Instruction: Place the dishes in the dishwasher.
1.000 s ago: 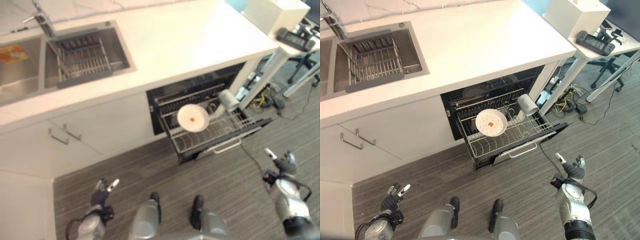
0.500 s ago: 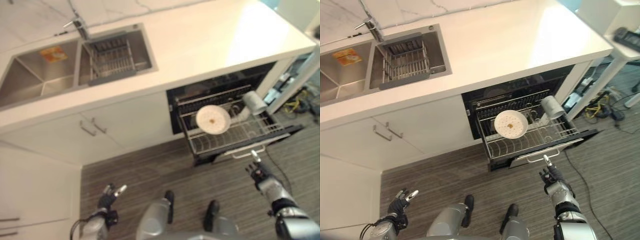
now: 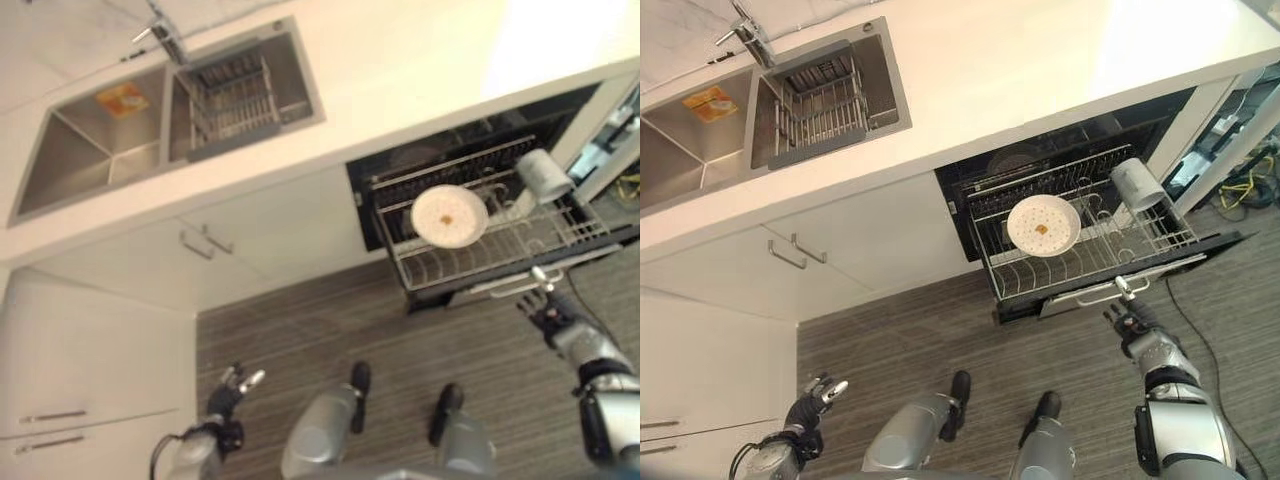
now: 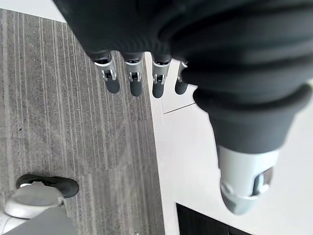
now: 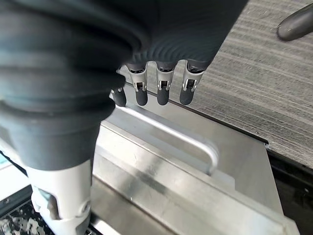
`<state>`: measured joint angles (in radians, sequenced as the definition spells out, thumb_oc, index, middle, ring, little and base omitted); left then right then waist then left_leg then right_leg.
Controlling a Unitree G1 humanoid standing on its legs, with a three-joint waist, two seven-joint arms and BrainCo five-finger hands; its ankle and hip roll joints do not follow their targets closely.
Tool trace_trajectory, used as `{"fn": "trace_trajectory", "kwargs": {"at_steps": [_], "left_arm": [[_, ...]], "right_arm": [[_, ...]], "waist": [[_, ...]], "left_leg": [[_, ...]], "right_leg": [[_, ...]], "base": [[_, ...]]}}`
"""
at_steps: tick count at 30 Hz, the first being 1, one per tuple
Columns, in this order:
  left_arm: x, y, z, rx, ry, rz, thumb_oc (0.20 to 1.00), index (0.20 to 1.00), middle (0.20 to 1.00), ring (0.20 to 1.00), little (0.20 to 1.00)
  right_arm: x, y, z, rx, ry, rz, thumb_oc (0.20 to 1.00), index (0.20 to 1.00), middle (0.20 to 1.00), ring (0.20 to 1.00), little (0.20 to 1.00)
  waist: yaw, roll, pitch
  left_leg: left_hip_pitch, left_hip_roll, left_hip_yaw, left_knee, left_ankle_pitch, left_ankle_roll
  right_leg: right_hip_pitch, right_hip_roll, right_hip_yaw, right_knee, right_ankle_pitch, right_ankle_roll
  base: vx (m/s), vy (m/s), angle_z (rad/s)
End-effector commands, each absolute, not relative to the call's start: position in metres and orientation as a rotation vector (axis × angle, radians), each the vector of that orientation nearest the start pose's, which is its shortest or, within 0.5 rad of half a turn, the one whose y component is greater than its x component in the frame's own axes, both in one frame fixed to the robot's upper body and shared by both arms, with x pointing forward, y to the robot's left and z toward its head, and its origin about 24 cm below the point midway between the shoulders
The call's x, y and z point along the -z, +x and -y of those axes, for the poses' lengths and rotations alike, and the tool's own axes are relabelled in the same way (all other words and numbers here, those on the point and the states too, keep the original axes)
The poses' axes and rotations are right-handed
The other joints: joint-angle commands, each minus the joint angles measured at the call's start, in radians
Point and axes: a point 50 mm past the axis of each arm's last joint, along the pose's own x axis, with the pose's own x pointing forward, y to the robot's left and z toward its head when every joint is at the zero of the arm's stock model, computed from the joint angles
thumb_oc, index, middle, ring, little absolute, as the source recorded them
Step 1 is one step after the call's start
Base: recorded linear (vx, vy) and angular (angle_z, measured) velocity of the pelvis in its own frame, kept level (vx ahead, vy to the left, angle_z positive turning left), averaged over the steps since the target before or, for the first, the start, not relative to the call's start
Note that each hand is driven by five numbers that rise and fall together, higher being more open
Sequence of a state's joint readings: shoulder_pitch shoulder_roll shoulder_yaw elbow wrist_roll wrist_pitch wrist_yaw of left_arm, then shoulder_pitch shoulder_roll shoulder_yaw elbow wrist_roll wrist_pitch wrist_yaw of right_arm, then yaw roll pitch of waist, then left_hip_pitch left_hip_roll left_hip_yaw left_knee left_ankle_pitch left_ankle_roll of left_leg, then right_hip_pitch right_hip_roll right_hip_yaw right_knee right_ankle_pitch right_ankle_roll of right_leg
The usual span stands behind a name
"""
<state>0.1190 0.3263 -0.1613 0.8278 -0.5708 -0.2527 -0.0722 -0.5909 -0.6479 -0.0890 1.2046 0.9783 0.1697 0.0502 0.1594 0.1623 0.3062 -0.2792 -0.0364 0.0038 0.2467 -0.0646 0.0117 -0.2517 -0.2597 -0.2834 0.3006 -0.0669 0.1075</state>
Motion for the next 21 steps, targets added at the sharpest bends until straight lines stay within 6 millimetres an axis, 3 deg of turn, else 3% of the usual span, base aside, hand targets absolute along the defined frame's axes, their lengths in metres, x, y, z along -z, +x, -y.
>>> {"fn": "trace_trajectory", "kwargs": {"at_steps": [1, 6, 9, 16, 21], "left_arm": [[0.105, 0.150, -0.247, -0.193, -0.169, -0.604, 1.000, 1.000, 1.000, 1.000, 1.000], [0.107, 0.146, -0.241, -0.167, -0.203, -0.598, 1.000, 1.000, 1.000, 1.000, 1.000], [0.107, 0.144, -0.240, -0.164, -0.217, -0.593, 1.000, 1.000, 1.000, 1.000, 1.000], [0.104, 0.146, -0.238, -0.149, -0.259, -0.564, 1.000, 1.000, 1.000, 1.000, 1.000], [0.101, 0.143, -0.244, -0.149, -0.243, -0.573, 1.000, 1.000, 1.000, 1.000, 1.000]], "right_arm": [[-0.066, 0.315, 0.368, 0.544, 0.494, -0.285, 1.000, 1.000, 1.000, 1.000, 1.000], [-0.119, 0.333, 0.378, 0.510, 0.375, -0.170, 1.000, 1.000, 1.000, 1.000, 1.000], [-0.134, 0.340, 0.375, 0.481, 0.323, -0.132, 1.000, 1.000, 1.000, 1.000, 1.000], [-0.190, 0.360, 0.363, 0.417, 0.163, -0.014, 1.000, 1.000, 1.000, 1.000, 1.000], [-0.243, 0.361, 0.370, 0.458, 0.046, 0.081, 1.000, 1.000, 1.000, 1.000, 1.000]], "waist": [[0.045, 0.002, -0.016], [0.056, 0.050, -0.005], [0.057, 0.063, -0.002], [0.067, 0.099, 0.010], [0.094, 0.124, 0.003]], "left_leg": [[-0.029, 0.035, 0.014, 0.053, 0.025, -0.063], [-0.063, 0.016, 0.014, 0.053, 0.030, -0.065], [-0.075, 0.011, 0.016, 0.053, 0.031, -0.066], [-0.102, -0.002, 0.030, 0.053, 0.030, -0.067], [-0.115, -0.017, 0.031, 0.053, 0.031, -0.066]], "right_leg": [[-0.004, -0.009, -0.003, -0.001, 0.060, 0.031], [-0.044, -0.035, 0.001, -0.001, 0.061, 0.038], [-0.058, -0.042, 0.005, -0.001, 0.061, 0.040], [-0.087, -0.068, 0.007, -0.001, 0.063, 0.045], [-0.085, -0.093, -0.011, -0.001, 0.066, 0.050]], "base": [[-0.02, 0.100, 0.09], [-0.03, 0.129, 0.10], [-0.01, 0.094, 0.08], [0.00, 0.111, 0.04], [0.07, 0.050, 0.05]]}}
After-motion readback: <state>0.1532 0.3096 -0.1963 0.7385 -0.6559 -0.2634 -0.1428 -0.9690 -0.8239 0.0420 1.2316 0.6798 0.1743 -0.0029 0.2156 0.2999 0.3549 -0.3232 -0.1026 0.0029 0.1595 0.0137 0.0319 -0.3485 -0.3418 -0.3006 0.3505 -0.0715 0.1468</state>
